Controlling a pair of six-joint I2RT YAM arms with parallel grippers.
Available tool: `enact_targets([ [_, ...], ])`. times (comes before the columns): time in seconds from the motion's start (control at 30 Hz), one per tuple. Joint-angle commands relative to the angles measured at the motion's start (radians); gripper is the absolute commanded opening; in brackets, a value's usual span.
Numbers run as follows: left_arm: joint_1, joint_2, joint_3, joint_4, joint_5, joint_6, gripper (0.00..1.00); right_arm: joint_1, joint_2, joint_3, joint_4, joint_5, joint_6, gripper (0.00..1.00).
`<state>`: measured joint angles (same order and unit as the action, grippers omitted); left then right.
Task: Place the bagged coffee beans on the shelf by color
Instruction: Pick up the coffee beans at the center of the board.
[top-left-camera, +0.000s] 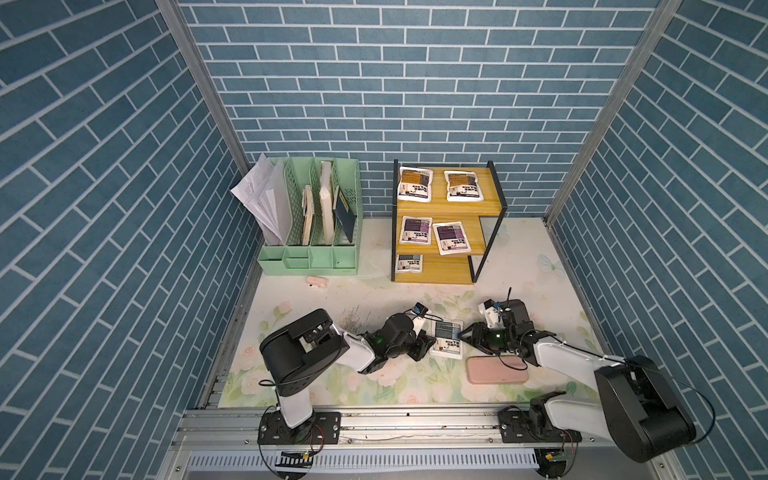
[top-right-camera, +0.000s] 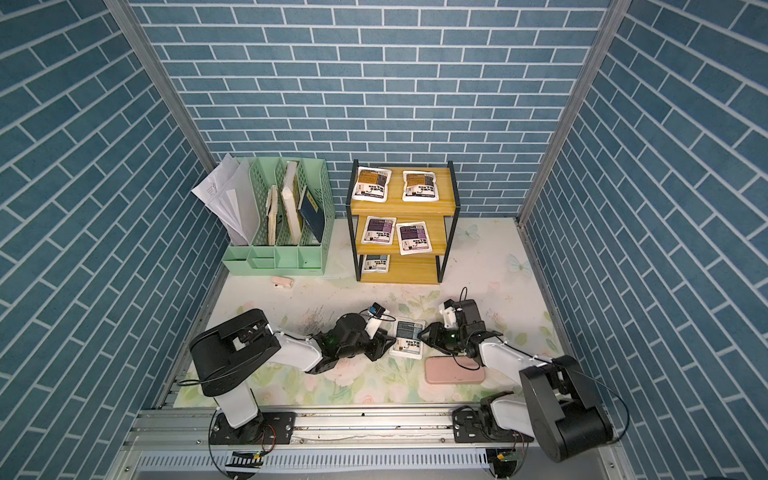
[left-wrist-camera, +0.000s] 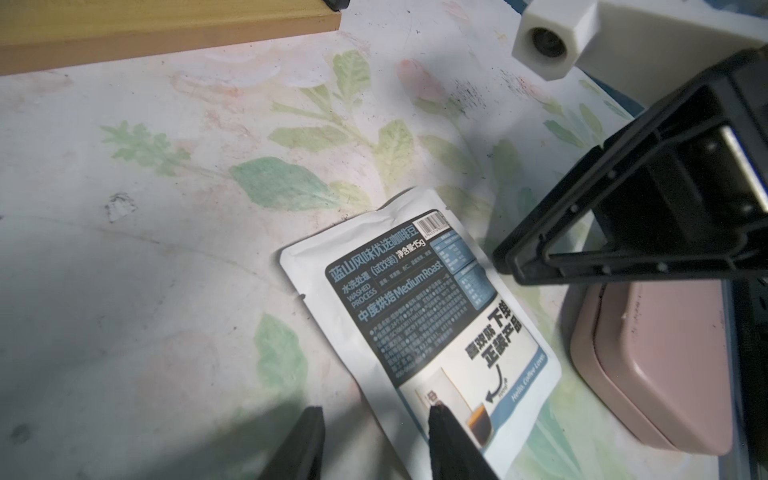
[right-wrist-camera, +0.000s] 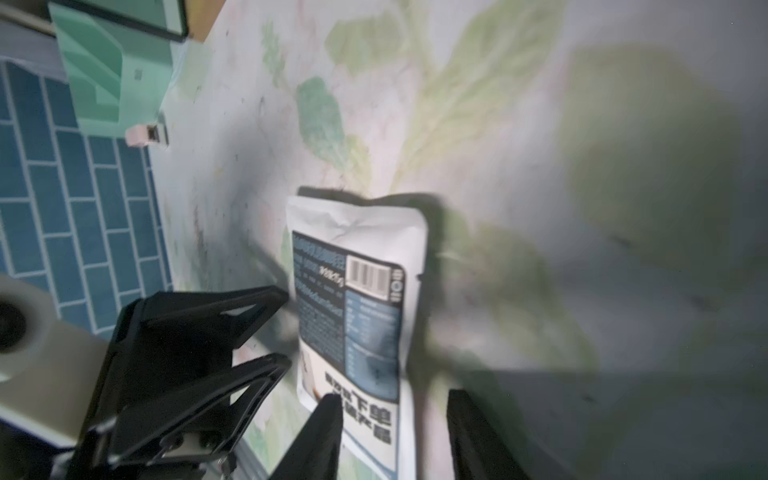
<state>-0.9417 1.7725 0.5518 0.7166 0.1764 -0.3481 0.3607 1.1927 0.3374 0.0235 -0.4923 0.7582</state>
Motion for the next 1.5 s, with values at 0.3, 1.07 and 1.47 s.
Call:
enact_targets([
  [0.3, 0.016, -0.156, -0.103, -0.043, 0.109, -0.120, 0.49, 0.114, -0.064, -0.010, -0.053, 0.187, 0.152, 0.36],
  [1.07, 0.133, -0.119, -0.206, 0.123, 0.230, -0.556, 0.47, 0.217, 0.316, 0.074, 0.263, 0.061, 0.178, 0.15],
  [1.47, 0.135, -0.092, -0.200, 0.155, 0.250, -0.575, 0.45, 0.236, 0.410, 0.108, 0.236, 0.067, 0.138, 0.14],
])
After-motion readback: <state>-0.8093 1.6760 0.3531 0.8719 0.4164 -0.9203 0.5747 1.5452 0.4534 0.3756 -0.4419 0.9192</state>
